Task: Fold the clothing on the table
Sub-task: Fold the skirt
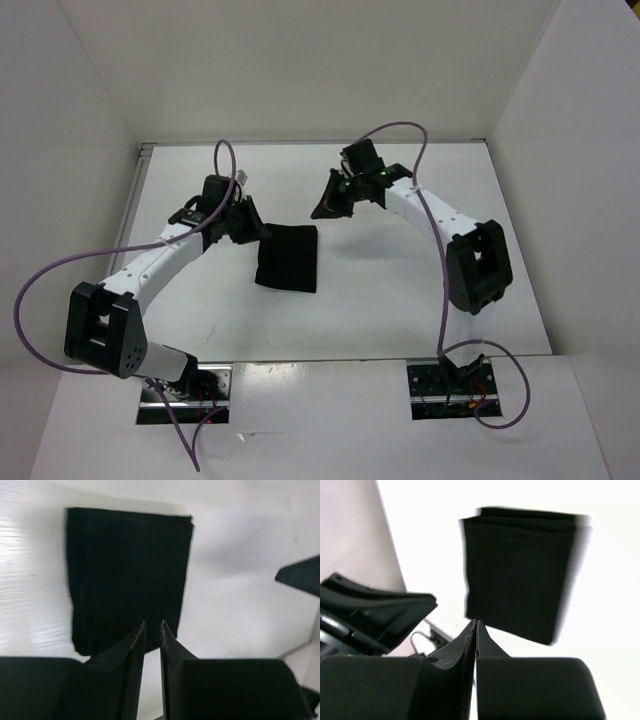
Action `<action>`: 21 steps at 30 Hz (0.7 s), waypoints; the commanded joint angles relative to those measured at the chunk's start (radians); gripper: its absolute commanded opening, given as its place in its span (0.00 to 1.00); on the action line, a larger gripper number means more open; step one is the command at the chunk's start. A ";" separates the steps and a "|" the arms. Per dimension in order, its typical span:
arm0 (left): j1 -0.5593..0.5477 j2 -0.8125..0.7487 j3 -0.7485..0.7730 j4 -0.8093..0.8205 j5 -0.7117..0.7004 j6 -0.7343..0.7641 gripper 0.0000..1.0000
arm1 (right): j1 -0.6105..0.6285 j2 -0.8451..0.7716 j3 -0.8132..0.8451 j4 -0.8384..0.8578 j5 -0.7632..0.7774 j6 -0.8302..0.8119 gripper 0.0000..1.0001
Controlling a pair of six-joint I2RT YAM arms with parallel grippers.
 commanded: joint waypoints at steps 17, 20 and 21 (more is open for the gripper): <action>0.062 0.304 -0.140 0.183 0.193 -0.029 0.13 | -0.160 -0.356 -0.333 -0.062 0.111 -0.048 0.03; 0.062 0.269 -0.120 0.183 0.274 -0.011 0.15 | -0.172 -0.403 -0.342 -0.063 0.102 -0.048 0.06; 0.062 0.242 -0.108 0.183 0.300 -0.010 0.17 | -0.172 -0.416 -0.351 -0.063 0.102 -0.048 0.11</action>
